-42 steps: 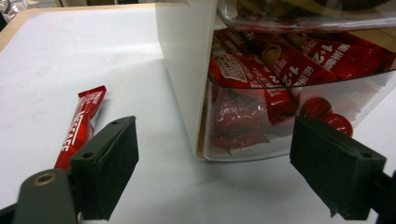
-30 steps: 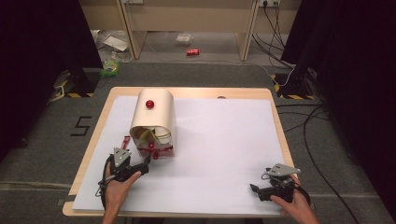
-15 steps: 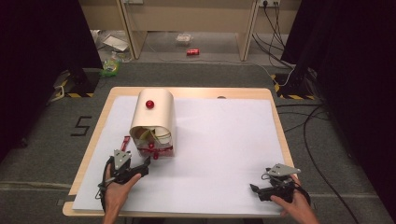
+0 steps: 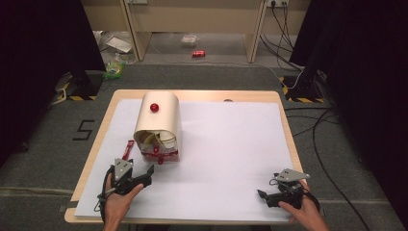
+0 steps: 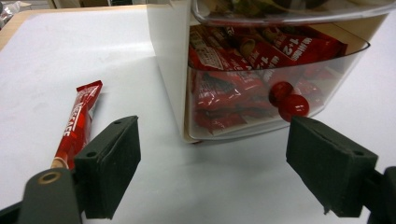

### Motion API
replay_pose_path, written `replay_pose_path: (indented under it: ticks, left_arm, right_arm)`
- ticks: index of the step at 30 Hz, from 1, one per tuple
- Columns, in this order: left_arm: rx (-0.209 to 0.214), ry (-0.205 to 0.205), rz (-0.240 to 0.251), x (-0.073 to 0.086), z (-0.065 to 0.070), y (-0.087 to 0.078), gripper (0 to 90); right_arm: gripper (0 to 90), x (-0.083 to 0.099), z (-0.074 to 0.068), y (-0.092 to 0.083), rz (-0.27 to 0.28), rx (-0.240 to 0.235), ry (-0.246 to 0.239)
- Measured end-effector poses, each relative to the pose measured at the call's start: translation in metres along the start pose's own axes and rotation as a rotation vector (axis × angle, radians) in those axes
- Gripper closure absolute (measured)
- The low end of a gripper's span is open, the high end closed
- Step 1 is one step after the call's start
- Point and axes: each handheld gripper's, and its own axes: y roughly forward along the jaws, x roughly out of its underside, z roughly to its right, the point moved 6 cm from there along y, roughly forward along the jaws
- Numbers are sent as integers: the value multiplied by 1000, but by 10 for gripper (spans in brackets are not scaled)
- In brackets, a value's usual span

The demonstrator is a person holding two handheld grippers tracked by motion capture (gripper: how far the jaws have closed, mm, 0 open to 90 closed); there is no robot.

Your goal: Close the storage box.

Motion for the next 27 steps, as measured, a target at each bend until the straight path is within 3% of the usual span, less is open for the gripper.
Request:
replay_pose_path:
  ticks: [13,27]
  left_arm:
    - [12,9,8,3,10,-13,174]
    - [26,20,-15,22,18,-24,174]
  right_arm:
    - [81,0,0,0,1,0,-3]
    - [81,0,0,0,1,0,-3]
